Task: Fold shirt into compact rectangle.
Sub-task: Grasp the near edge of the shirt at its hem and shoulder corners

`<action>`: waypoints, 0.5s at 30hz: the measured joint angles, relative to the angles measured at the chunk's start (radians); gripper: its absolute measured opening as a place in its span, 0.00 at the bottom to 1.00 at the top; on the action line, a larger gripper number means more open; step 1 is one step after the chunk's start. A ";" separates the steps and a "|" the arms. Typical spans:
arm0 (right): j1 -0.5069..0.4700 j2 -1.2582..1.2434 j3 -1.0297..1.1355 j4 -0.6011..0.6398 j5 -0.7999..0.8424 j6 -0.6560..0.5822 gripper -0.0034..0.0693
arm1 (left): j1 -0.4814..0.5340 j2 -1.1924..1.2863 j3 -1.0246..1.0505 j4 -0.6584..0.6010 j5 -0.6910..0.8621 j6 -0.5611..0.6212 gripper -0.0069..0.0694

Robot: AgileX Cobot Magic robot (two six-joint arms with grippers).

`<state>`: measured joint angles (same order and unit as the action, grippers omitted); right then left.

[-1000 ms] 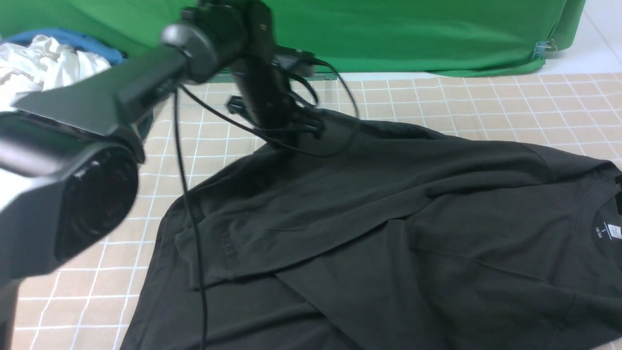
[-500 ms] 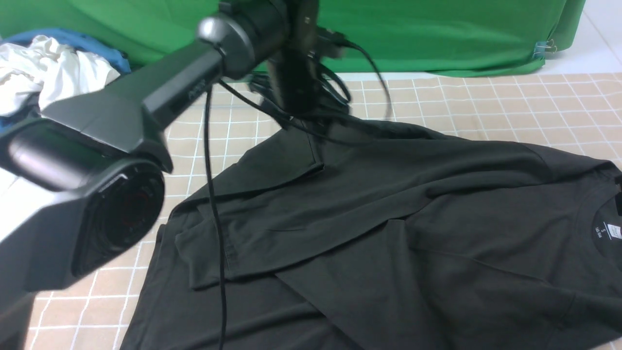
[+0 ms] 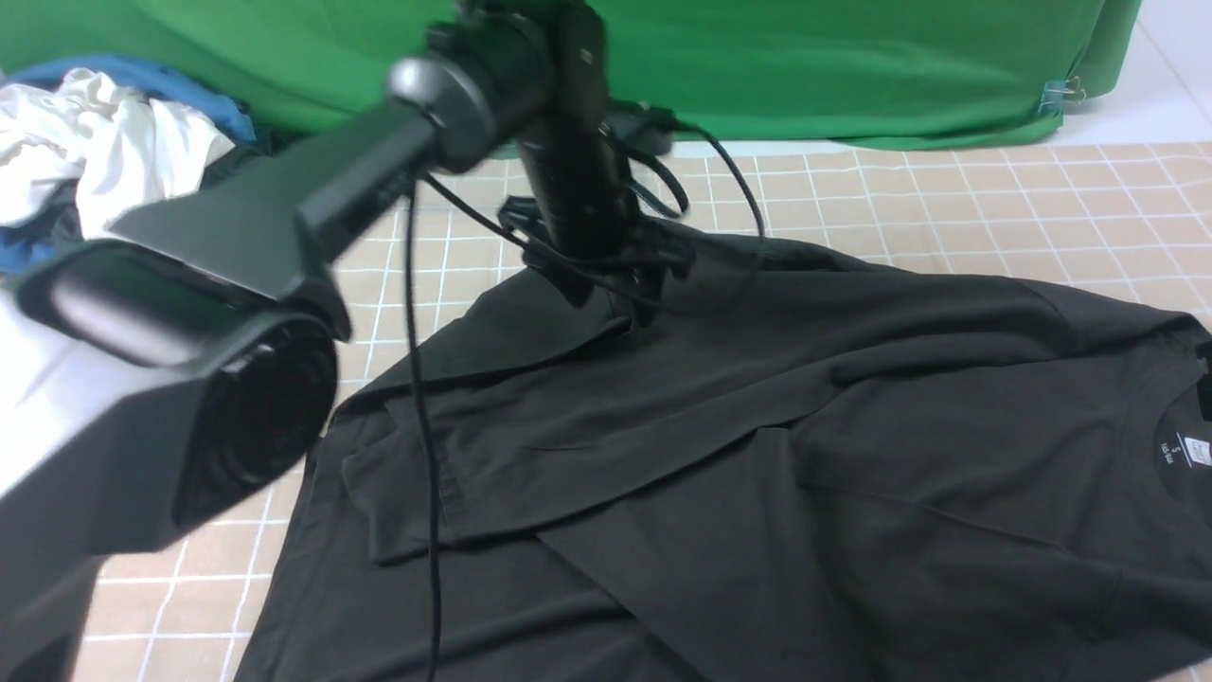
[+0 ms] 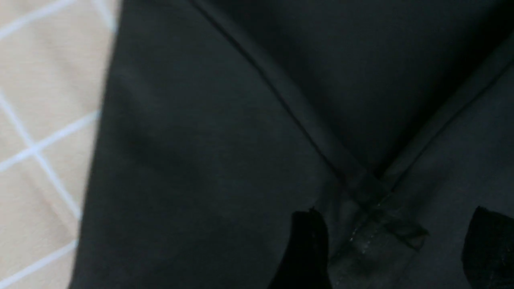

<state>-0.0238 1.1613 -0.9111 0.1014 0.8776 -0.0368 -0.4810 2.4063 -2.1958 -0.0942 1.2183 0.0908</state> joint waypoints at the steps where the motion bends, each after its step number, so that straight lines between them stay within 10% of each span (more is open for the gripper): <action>1: 0.000 0.002 0.000 0.000 0.000 0.000 0.43 | -0.009 0.006 0.000 0.028 0.000 0.001 0.72; 8: 0.000 0.003 0.000 0.000 0.000 0.000 0.43 | -0.018 0.043 0.000 0.154 0.002 0.002 0.66; 15: 0.000 0.003 0.000 0.000 -0.003 0.000 0.43 | -0.018 0.046 -0.015 0.258 0.003 0.002 0.18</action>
<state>-0.0238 1.1645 -0.9111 0.1014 0.8747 -0.0368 -0.4988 2.4522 -2.2111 0.1641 1.2214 0.0929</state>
